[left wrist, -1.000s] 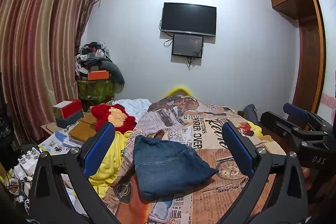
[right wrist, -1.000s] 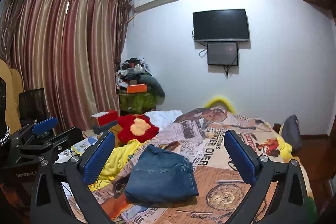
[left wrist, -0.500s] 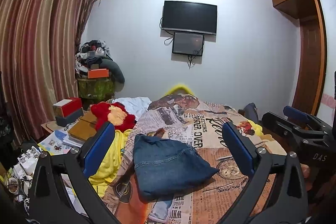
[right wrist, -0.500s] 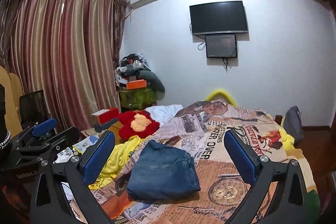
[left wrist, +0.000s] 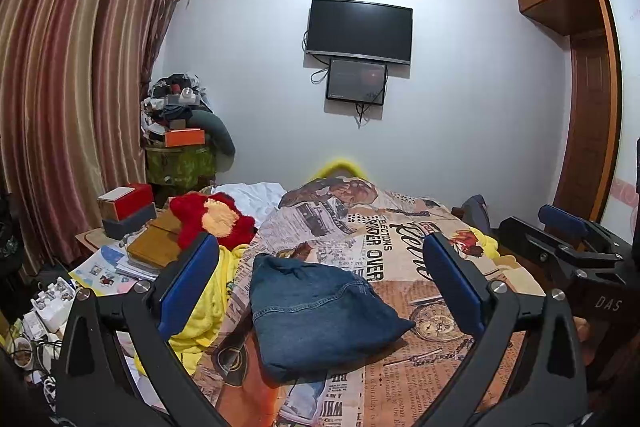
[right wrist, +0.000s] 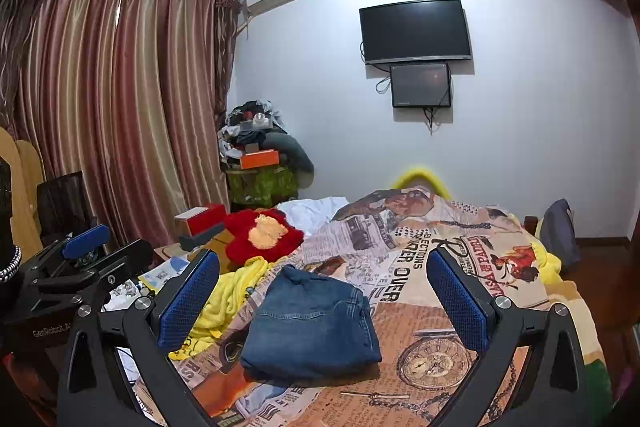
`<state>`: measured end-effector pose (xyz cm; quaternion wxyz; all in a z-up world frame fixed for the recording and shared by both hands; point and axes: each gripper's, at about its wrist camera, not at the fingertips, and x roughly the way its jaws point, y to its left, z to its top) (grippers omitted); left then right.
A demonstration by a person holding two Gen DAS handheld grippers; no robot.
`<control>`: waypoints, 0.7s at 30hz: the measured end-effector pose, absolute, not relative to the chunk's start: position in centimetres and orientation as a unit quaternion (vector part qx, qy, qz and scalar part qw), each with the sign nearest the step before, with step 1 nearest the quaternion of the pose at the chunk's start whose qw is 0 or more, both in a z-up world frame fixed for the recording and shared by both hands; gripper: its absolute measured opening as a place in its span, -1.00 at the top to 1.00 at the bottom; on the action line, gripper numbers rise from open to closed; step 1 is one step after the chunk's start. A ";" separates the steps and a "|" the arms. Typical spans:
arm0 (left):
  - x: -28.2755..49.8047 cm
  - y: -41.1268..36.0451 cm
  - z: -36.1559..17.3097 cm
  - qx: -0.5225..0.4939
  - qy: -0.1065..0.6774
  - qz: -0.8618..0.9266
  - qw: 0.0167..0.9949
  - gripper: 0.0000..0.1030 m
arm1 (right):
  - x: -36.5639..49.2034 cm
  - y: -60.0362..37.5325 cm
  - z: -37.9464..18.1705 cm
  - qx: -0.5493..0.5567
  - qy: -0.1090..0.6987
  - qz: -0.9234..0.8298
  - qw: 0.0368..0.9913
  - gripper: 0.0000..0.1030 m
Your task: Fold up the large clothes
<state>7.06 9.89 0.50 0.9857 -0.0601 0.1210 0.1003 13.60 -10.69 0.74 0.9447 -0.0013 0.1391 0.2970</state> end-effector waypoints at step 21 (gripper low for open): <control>7.3 10.0 0.7 -0.080 0.127 0.088 0.985 -0.99 | 13.8 -10.8 0.7 -0.001 0.138 0.294 0.946 -1.00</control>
